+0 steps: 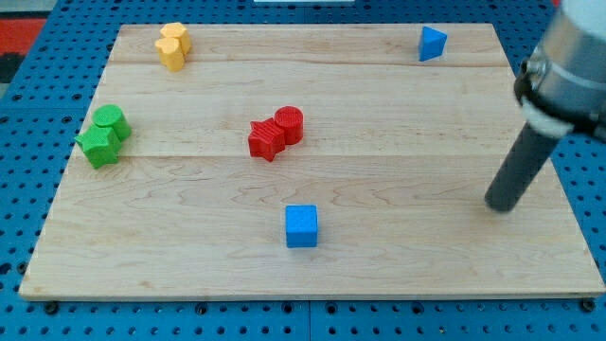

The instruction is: Slide the blue cube to top center

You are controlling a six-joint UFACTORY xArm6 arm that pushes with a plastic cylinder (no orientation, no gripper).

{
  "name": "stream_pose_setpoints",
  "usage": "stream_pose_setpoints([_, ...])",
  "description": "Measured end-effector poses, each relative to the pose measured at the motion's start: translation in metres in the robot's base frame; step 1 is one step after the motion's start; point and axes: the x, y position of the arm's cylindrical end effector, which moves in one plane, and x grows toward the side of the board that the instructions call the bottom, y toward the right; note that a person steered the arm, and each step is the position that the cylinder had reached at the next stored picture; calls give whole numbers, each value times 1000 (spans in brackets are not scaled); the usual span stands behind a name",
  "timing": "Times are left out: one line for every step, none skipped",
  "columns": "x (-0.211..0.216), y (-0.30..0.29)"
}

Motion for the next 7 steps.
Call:
stream_pose_setpoints([52, -38])
stream_pose_setpoints([79, -80])
stream_pose_setpoints([77, -165])
stream_pose_setpoints([40, -213])
stream_pose_setpoints([13, -225])
stream_pose_setpoints([-5, -217])
stream_pose_setpoints([-23, -229])
